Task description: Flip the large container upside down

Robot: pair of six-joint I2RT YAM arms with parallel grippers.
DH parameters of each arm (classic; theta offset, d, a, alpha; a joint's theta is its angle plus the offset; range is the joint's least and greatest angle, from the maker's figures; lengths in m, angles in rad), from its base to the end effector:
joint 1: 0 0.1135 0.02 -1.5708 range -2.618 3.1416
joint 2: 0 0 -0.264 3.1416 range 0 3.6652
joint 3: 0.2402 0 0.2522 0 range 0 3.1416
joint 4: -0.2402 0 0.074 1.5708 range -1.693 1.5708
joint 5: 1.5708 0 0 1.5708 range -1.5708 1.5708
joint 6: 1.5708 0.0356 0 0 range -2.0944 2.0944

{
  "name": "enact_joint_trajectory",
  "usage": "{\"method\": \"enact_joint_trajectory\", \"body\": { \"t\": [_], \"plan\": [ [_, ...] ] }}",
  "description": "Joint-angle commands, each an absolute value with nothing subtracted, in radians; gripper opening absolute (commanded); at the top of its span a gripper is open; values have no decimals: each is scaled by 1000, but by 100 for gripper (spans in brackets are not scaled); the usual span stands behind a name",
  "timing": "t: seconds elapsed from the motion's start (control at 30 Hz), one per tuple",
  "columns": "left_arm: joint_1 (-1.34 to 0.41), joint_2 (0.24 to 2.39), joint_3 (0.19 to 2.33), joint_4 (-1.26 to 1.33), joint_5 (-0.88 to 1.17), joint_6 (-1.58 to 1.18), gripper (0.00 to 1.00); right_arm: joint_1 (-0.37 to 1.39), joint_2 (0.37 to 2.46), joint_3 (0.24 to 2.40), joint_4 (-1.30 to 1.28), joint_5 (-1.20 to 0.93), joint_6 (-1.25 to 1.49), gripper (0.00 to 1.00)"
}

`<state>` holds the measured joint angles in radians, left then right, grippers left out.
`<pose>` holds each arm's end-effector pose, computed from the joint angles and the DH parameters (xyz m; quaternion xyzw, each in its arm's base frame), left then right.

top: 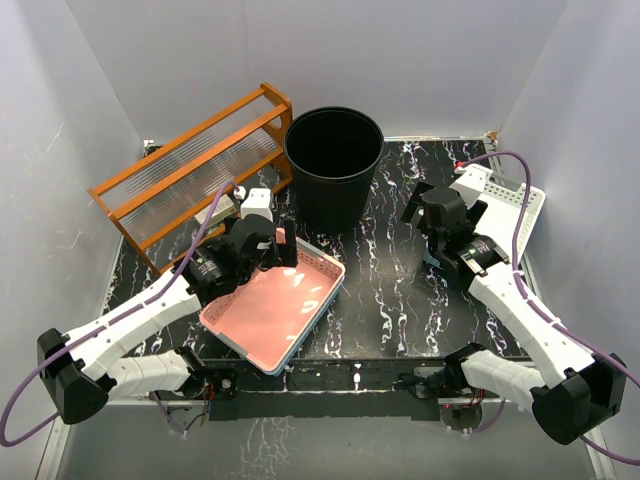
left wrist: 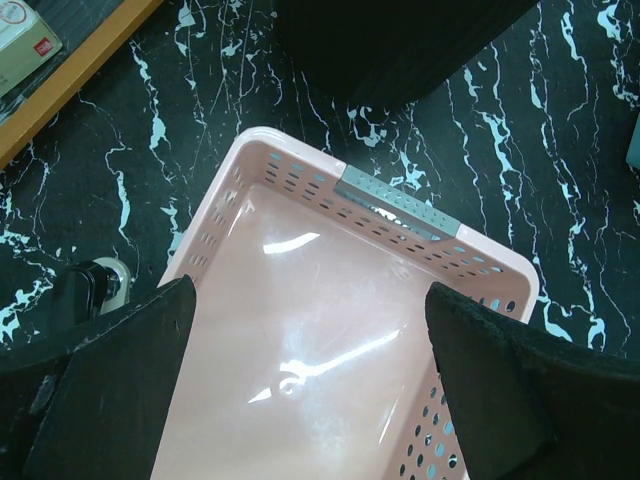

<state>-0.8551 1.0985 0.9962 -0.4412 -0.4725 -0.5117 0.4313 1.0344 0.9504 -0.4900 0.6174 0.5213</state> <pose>0.1698 -0.1706 0.3286 0.0314 0.8540 -0.1436 0.4992 0.2091 0.0736 0.3237 0.1827 0.8294 -0.0284 0.5271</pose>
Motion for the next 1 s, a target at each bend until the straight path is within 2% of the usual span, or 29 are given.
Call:
{"method": "enact_joint_trajectory", "body": {
  "t": [0.0, 0.33, 0.4, 0.47, 0.5, 0.57, 0.67, 0.9, 0.97],
  "plan": [
    [-860, 1070, 999, -445, -516, -534, 99, 436, 1012, 942, -438, 629, 518, 98],
    [-860, 1084, 1004, -428, -474, -528, 98, 436, 1017, 943, -441, 627, 521, 98],
    [-861, 1098, 1006, -415, -377, -470, 99, 435, 1020, 946, -437, 616, 480, 98],
    [-865, 1108, 987, -341, -158, -392, 99, 409, 1038, 963, -445, 672, 424, 98],
    [-875, 1109, 967, -299, -112, -404, 99, 363, 1055, 979, -463, 676, 416, 98],
    [-905, 1119, 933, -224, -55, -428, 99, 214, 1097, 1011, -478, 552, 398, 98],
    [-980, 1164, 930, -186, -82, -448, 99, 81, 1185, 1059, -526, 414, 470, 98],
    [-1129, 1287, 1013, -196, -162, -412, 98, 27, 1423, 1215, -557, 381, 516, 98],
    [-1139, 1287, 1009, -187, -175, -406, 98, 21, 1479, 1241, -544, 385, 513, 91]
  ]
}}
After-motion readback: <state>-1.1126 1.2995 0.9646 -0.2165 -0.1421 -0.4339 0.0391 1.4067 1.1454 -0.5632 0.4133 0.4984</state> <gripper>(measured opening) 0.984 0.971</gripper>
